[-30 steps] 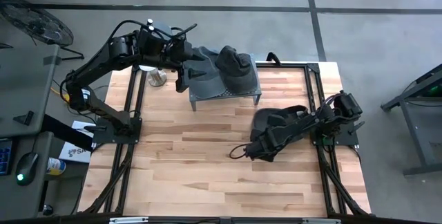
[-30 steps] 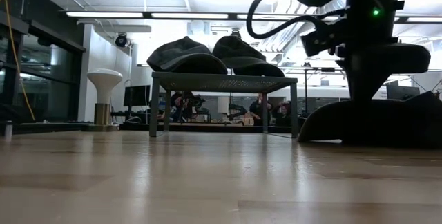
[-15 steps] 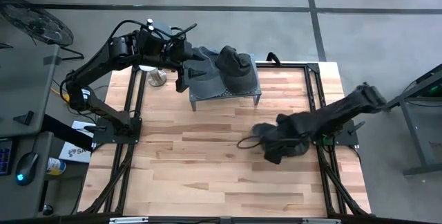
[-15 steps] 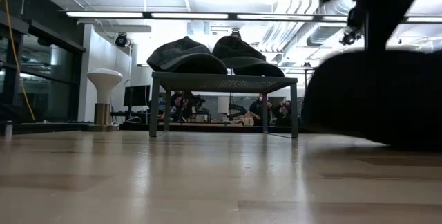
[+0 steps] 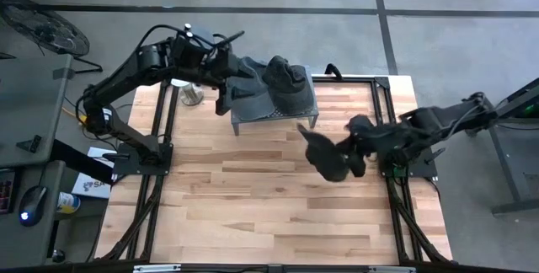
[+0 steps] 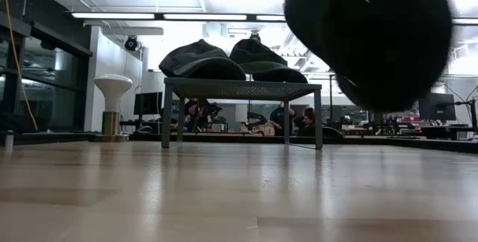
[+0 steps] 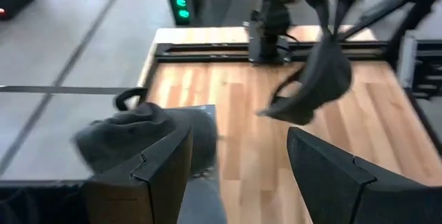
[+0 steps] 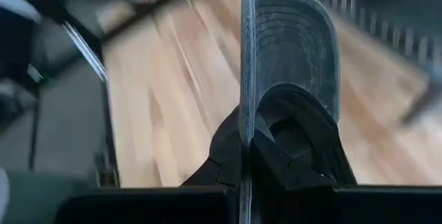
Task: Pick & Place hat
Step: Stack the black cap on top of the other black cap
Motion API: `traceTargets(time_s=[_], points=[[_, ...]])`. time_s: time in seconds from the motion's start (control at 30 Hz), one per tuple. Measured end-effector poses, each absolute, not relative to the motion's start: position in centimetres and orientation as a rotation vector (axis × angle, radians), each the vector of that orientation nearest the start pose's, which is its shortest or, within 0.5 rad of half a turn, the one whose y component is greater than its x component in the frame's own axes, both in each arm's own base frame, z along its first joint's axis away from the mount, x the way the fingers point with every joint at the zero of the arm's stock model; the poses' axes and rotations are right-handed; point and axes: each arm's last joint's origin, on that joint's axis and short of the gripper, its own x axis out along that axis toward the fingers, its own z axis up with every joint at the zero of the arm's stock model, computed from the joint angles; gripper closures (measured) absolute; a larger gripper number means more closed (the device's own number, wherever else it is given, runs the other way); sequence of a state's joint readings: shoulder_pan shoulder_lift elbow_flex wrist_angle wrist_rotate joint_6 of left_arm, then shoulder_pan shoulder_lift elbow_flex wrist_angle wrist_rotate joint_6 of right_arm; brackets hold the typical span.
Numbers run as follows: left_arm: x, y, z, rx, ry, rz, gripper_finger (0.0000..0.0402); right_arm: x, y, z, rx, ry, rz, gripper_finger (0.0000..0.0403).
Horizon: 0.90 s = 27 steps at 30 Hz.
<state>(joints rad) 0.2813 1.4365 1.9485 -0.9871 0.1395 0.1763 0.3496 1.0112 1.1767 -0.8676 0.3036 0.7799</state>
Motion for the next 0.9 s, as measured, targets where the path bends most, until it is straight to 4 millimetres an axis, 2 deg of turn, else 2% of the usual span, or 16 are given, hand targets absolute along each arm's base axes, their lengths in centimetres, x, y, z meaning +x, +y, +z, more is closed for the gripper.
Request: traceTargets(time_s=[0.27, 0.4, 0.53, 0.77, 0.9], points=[[25.4, 6.4, 49.6, 0.071, 0.399, -0.065, 0.017, 17.3, 5.2, 40.7, 0.389, 0.241, -0.083, 0.0396], [25.9, 6.4, 50.3, 0.063, 0.312, -0.095, 0.017, 17.4, 5.1, 42.3, 0.288, 0.082, -0.084, 0.0396], [26.2, 6.5, 51.3, 0.074, 0.216, -0.089, 0.017, 17.4, 4.7, 43.4, 0.189, -0.028, -0.212, 0.0396], [26.4, 6.7, 52.6, 0.051, 0.085, -0.045, 0.017, 16.8, 3.7, 45.2, 0.087, -0.175, -0.557, 0.0396], [27.4, 7.0, 52.5, 0.043, 0.057, -0.024, 0.017, 16.5, 3.3, 46.9, 0.05, -0.291, -0.635, 0.0397]])
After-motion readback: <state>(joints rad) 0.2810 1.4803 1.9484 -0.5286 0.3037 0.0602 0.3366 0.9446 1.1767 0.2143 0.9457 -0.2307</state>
